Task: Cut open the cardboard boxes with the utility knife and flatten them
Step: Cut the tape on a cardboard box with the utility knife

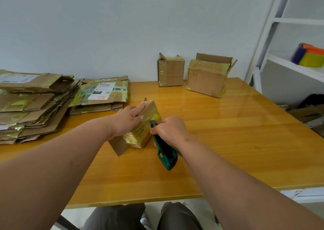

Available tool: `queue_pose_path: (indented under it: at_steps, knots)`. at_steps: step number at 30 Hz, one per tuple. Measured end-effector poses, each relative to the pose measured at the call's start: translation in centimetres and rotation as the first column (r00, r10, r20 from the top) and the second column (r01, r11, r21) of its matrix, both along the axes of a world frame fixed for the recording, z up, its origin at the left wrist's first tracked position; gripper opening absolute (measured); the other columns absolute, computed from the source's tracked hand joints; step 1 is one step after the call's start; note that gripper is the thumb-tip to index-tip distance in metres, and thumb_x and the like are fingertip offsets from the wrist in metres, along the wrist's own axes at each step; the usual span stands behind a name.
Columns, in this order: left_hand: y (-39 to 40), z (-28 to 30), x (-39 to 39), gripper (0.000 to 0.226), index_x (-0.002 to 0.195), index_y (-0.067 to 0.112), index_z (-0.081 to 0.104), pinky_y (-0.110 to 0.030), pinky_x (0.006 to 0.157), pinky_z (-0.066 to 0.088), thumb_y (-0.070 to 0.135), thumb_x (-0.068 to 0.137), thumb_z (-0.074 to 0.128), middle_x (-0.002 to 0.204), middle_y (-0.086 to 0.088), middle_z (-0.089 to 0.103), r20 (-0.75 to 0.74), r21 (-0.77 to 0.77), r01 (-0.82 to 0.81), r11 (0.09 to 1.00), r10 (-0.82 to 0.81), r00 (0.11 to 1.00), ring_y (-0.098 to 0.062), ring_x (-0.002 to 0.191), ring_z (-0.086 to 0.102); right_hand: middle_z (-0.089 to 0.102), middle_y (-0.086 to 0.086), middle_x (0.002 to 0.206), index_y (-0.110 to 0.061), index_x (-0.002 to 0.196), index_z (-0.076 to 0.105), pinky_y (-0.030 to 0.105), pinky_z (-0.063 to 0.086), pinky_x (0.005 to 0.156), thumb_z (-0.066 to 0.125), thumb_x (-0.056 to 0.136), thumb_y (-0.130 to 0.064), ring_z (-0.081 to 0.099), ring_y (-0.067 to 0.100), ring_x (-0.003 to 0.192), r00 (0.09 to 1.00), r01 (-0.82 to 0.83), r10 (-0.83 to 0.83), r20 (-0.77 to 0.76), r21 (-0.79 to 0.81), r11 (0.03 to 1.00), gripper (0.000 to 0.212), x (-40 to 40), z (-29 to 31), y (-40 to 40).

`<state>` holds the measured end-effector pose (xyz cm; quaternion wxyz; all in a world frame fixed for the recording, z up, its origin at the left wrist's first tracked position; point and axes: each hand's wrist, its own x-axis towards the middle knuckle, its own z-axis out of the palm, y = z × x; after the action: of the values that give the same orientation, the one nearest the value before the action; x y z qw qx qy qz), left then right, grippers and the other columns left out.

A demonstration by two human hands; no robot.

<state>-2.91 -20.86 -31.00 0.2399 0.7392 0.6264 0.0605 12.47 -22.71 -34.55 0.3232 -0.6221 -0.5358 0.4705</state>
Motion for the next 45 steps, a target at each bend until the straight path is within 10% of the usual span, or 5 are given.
queue_pose_path:
  at_steps: [8,24,30,40,45]
  knots:
    - [-0.2,-0.1,0.2,0.054,0.154,0.040,0.004,-0.044,0.117,0.019,0.040,0.105,0.027,0.160,0.002,0.014,-0.064,0.016,0.023,1.000,-0.022,0.998,-0.028,0.144,0.019,0.058,0.023,0.077,0.015,0.116,0.058,0.039,0.041,0.061,0.065,0.076,-0.003,0.048,0.025,0.067,0.997,-0.065,0.064,0.049,0.013,0.998,0.045,0.1,0.3,-0.7]
    - [-0.3,-0.5,0.9,0.055,0.155,0.034,0.003,-0.046,0.117,0.017,0.040,0.105,0.026,0.158,-0.002,0.016,-0.093,0.043,0.007,0.999,-0.003,0.996,-0.032,0.143,0.016,0.044,0.003,0.060,-0.013,0.061,0.043,0.026,0.040,0.049,0.069,0.084,-0.005,0.046,0.020,0.054,0.969,-0.215,0.215,0.124,-0.017,0.976,0.035,-0.8,1.0,-3.8]
    - [-0.5,-0.4,0.5,0.056,0.155,0.032,0.002,-0.045,0.117,0.017,0.040,0.105,0.025,0.159,-0.004,0.015,-0.107,0.047,0.009,0.999,-0.004,0.994,-0.033,0.144,0.016,0.069,0.018,0.088,0.006,0.098,0.069,0.046,0.059,0.083,0.073,0.083,-0.008,0.068,0.035,0.085,0.950,-0.290,0.290,0.116,-0.021,0.957,0.021,0.0,2.1,-4.4]
    - [-1.0,0.3,-0.4,0.055,0.154,0.037,0.011,-0.041,0.112,0.027,0.043,0.104,0.031,0.155,-0.001,0.025,0.016,0.002,-0.001,1.000,0.001,1.000,-0.027,0.137,0.032,0.073,0.008,0.078,-0.003,0.106,0.074,0.019,0.051,0.050,0.073,0.085,-0.015,0.067,0.013,0.053,0.911,-0.383,0.367,0.190,0.059,0.922,0.024,3.1,3.2,-2.8]
    - [-0.3,1.4,-2.0,0.039,0.140,0.038,0.032,-0.045,0.098,0.047,0.028,0.103,0.043,0.132,0.006,0.051,0.218,-0.150,-0.007,0.989,0.040,0.975,-0.022,0.111,0.057,0.072,0.011,0.099,-0.016,0.124,0.066,0.035,0.056,0.077,0.065,0.093,-0.019,0.068,0.022,0.081,0.844,-0.245,0.213,0.493,0.000,0.970,0.031,5.8,1.1,-0.6]
